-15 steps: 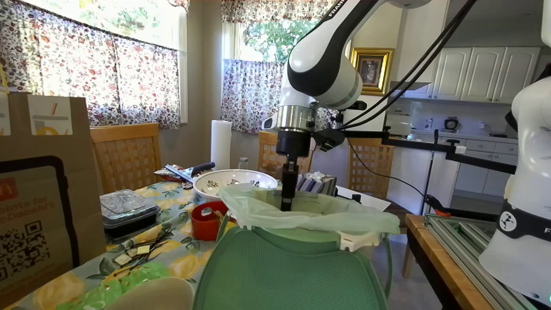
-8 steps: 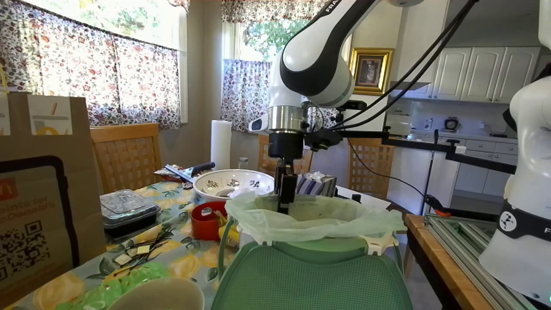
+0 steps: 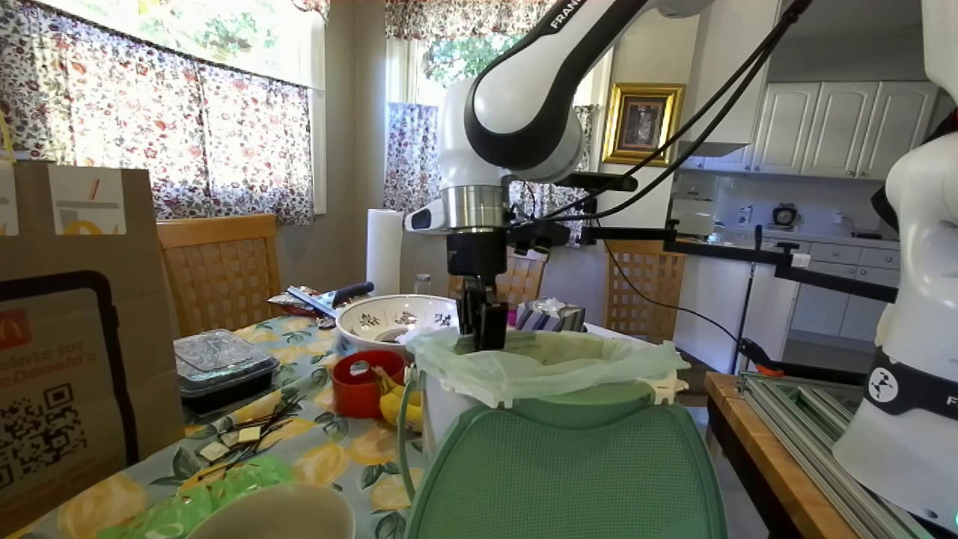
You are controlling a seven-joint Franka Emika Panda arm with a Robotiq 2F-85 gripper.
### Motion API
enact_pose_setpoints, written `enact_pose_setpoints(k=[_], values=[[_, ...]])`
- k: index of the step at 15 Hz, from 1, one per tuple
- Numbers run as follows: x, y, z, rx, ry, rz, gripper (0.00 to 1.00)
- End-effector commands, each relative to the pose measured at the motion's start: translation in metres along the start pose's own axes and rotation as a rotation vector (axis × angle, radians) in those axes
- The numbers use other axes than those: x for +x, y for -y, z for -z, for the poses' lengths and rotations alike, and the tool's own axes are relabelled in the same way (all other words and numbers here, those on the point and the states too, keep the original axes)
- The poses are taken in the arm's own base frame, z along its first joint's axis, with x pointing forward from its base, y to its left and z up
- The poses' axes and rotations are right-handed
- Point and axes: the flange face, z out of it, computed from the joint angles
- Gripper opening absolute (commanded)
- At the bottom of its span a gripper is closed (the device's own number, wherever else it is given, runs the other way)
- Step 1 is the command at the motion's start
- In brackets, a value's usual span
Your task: Rotate the white and green bin.
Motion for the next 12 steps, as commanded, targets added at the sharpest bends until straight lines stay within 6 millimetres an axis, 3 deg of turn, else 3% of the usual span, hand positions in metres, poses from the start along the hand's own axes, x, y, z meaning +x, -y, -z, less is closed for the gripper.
enact_pose_setpoints(k=[1,7,8,10,12], values=[[0.008,-0.019,0.001,-0.074,-0.006,-0.076,0.43],[-0.001,-0.018,0.016,-0.107,-0.079,-0.354,0.88],[-0.002,-0.017,0.018,-0.113,-0.077,-0.372,0.47],[-0.002,-0.017,0.017,-0.112,-0.056,-0.389,0.51],[-0.001,-0.016,0.017,-0.099,-0.032,-0.391,0.37]])
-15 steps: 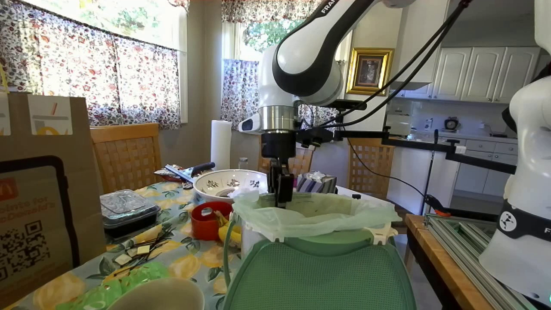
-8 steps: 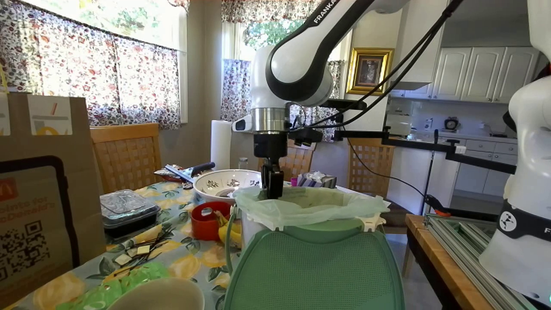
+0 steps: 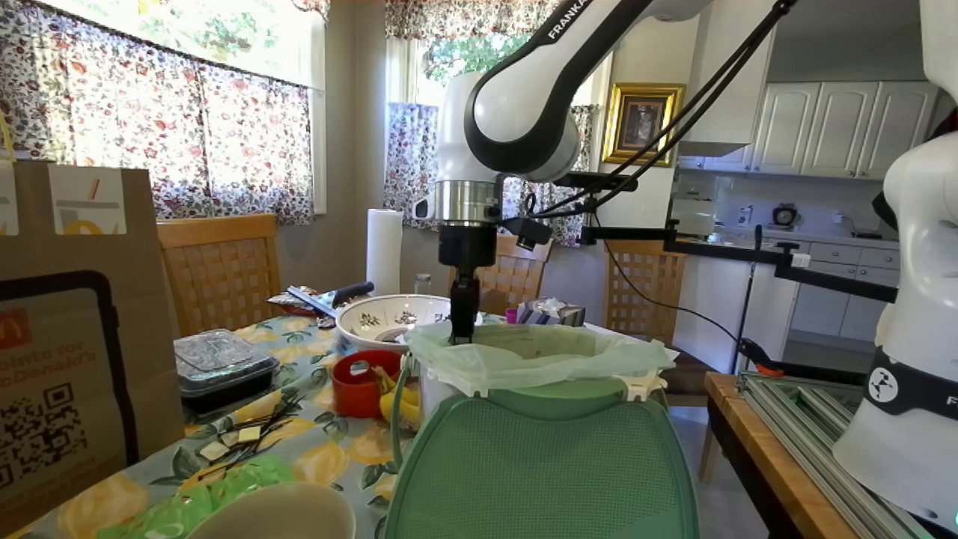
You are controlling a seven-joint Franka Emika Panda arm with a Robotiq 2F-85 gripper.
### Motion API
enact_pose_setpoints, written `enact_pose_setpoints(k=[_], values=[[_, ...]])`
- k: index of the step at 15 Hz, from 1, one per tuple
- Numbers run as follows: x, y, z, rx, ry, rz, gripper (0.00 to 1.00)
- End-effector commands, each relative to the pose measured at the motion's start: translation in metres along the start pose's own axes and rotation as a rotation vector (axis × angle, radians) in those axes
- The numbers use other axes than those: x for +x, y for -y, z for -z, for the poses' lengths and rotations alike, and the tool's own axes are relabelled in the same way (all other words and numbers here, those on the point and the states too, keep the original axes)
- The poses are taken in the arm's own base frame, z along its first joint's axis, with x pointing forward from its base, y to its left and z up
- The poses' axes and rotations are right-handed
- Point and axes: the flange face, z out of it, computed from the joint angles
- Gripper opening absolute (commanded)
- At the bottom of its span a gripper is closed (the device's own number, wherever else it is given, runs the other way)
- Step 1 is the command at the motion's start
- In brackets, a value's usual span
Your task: Rotate the white and green bin.
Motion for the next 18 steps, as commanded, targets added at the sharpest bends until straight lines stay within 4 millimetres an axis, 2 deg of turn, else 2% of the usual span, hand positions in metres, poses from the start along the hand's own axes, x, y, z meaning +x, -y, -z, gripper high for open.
enact_pose_setpoints(k=[1,4,5,6,8,12,18], values=[[-0.004,0.002,0.006,-0.01,0.039,-0.019,0.27],[-0.004,0.005,0.012,0.019,0.05,0.037,0.05],[-0.005,0.005,0.015,0.026,0.061,0.068,0.02],[-0.006,0.006,0.02,0.047,0.075,0.142,0.04],[-0.006,0.003,0.031,0.063,0.081,0.268,0.0],[-0.002,-0.011,0.05,0.077,0.067,0.469,0.03],[0.005,-0.024,0.063,0.135,0.089,0.764,0.03]])
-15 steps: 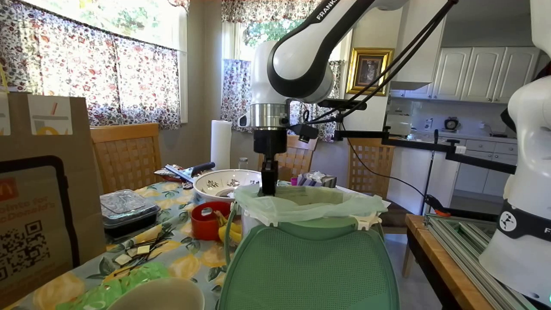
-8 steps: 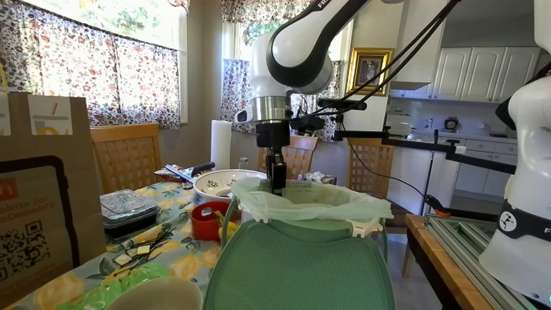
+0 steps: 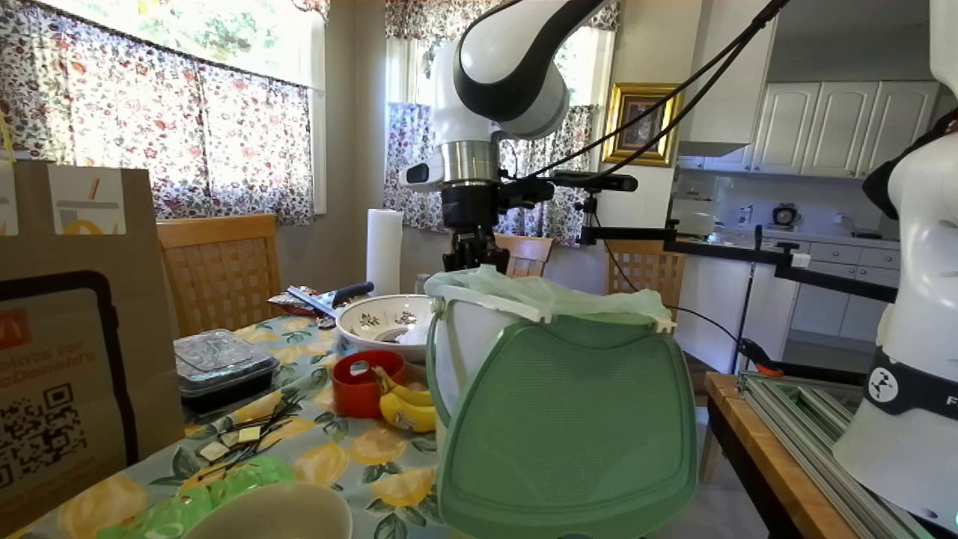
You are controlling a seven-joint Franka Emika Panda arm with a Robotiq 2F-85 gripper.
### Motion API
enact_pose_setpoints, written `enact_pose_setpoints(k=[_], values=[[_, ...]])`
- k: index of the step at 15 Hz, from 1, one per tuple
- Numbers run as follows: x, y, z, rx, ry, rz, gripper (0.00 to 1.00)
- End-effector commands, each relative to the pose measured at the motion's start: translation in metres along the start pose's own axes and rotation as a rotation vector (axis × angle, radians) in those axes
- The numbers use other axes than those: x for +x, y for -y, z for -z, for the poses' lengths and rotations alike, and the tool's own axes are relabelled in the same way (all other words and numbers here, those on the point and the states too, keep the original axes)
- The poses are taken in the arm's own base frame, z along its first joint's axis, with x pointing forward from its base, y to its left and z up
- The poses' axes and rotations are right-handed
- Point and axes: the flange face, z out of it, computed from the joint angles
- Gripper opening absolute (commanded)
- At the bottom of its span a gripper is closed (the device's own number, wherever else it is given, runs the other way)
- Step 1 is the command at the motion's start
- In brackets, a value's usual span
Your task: Rotate the white and green bin.
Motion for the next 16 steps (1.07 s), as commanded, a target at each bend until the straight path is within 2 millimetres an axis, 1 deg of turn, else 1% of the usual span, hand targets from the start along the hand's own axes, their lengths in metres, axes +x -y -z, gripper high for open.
enact_pose_setpoints(k=[1,5,6,8,10,11,14,16], values=[[0.004,-0.003,0.016,0.057,0.016,0.186,0.03],[0.015,0.0,0.01,0.104,0.082,0.362,0.03],[0.007,0.004,0.007,0.073,0.048,0.272,0.11],[0.012,0.005,0.004,0.086,0.063,0.317,0.11],[0.013,0.004,0.002,0.089,0.065,0.325,0.11],[0.013,0.004,0.002,0.089,0.065,0.327,0.03],[0.022,0.009,-0.013,0.113,0.103,0.408,0.03],[0.031,0.014,-0.025,0.125,0.115,0.459,0.03]])
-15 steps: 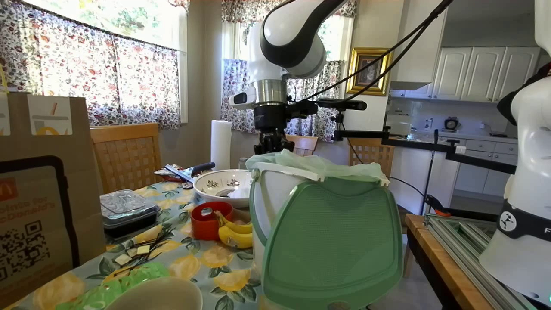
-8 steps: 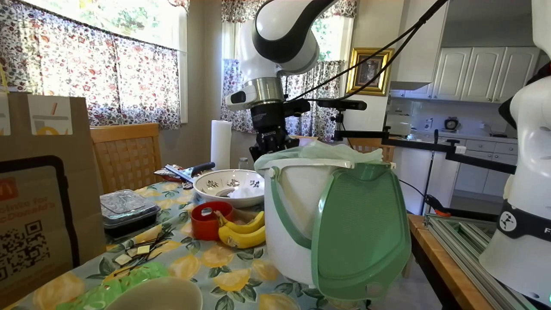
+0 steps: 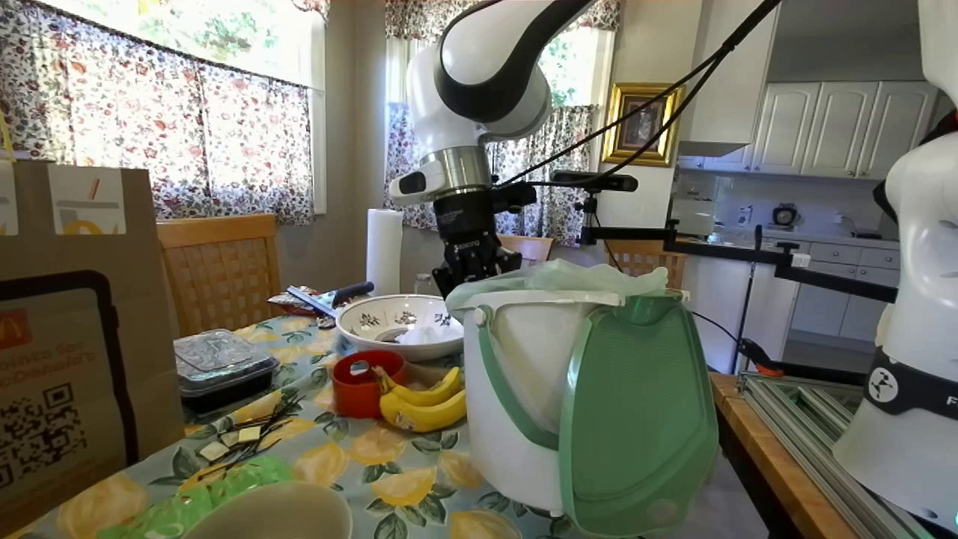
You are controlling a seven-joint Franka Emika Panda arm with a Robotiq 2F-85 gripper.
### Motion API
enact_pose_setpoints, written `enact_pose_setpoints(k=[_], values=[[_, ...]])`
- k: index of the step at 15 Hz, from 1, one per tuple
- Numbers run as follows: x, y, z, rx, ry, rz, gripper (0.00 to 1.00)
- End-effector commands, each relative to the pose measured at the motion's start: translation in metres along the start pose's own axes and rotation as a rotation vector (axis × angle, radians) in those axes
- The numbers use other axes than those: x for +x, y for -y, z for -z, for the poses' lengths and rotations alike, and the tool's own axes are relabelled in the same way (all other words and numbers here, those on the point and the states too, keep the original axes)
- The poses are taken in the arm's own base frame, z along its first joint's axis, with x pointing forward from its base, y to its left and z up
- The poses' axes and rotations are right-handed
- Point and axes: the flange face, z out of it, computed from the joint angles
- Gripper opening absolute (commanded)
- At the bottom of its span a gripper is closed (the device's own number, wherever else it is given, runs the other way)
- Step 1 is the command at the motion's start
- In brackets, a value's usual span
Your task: Rotate the white and green bin.
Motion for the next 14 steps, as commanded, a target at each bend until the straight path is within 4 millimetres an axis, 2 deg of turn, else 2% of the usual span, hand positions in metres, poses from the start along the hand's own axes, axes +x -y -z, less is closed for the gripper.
enact_pose_setpoints(k=[1,6,14], values=[[0.02,-0.002,-0.014,0.019,0.039,0.116,0.03],[0.047,-0.003,-0.027,-0.037,0.127,0.255,0.03],[0.072,0.002,-0.027,-0.111,0.259,0.411,0.03]])
